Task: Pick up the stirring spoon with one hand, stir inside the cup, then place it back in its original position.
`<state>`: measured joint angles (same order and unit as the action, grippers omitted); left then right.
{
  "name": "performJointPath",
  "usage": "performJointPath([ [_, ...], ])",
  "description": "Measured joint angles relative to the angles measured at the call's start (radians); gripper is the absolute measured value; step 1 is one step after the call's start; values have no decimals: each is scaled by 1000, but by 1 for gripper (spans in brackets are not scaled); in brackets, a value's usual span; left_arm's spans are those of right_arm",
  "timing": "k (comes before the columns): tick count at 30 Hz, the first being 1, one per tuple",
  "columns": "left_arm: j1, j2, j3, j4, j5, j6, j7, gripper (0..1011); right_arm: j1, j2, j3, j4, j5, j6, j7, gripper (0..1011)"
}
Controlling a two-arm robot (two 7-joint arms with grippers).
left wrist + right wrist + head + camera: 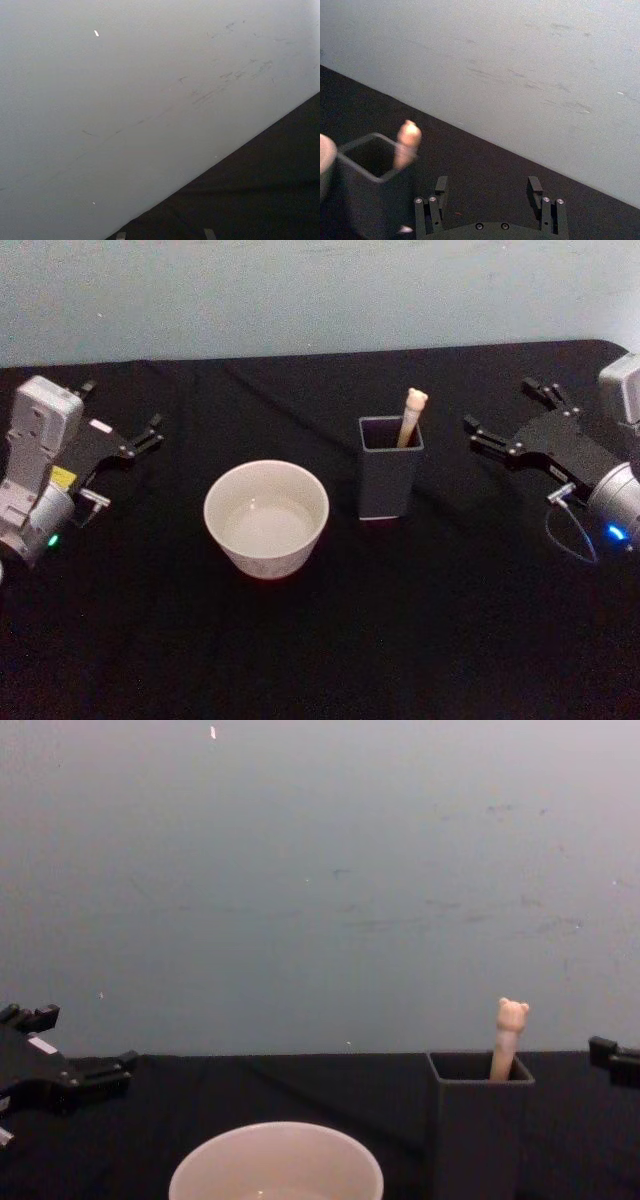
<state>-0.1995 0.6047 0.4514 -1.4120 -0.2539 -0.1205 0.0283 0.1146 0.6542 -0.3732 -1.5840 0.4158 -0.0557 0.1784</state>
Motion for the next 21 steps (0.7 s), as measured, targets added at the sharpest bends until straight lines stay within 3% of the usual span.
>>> performJointPath([
  [8, 0, 0, 0, 0, 0, 0, 0, 1001, -32, 9, 22, -68, 83, 41, 106, 1000],
  [11, 0, 0, 0, 0, 0, 0, 0, 1001, -33, -1, 22, -77, 96, 62, 119, 1000],
  [21, 0, 0, 0, 0, 0, 0, 0, 1001, -5, -85, 0, -60, 102, 131, 127, 1000],
])
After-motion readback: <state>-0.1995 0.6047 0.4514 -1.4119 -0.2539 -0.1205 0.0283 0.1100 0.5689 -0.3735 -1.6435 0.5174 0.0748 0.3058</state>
